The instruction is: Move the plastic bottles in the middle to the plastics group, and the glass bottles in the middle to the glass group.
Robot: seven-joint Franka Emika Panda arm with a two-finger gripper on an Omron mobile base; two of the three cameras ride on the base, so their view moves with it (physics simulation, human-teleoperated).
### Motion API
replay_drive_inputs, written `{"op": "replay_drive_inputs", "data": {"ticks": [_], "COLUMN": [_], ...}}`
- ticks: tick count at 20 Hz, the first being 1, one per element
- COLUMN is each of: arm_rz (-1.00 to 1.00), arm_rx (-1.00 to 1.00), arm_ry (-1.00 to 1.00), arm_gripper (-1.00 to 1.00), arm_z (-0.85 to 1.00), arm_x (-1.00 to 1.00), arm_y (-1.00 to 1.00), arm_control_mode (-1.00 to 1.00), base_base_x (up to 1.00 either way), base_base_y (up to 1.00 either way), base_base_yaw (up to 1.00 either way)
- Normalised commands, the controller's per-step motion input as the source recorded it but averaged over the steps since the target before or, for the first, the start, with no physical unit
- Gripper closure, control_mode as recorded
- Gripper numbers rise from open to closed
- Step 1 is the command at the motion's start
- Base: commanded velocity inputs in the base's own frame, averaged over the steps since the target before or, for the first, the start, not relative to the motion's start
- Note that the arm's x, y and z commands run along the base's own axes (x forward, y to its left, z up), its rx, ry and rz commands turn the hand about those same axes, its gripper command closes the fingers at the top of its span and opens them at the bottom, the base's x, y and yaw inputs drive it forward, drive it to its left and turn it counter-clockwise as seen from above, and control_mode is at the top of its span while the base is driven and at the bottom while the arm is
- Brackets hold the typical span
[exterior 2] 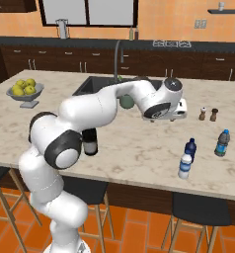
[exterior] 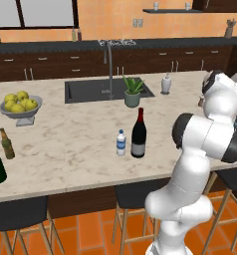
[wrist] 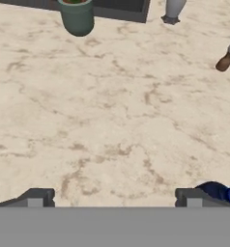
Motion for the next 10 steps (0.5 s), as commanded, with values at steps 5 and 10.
{"op": "replay_drive_inputs", "data": {"ticks": [5, 10], "arm_rz": [0.03, 0.00], "arm_rx": [0.00, 0.00], "arm_ry": [0.00, 0.01], "arm_gripper": [-1.00, -1.00], "arm_z": [0.01, 0.01], "arm_x": [-0.43, -0.42], "arm_y": [1.00, 1.00], "arm_control_mode": [-1.00, -1.00], "base_base_x": [0.00, 0.00], "base_base_y": [0.00, 0.00], "base_base_yaw": [0.00, 0.00]}}
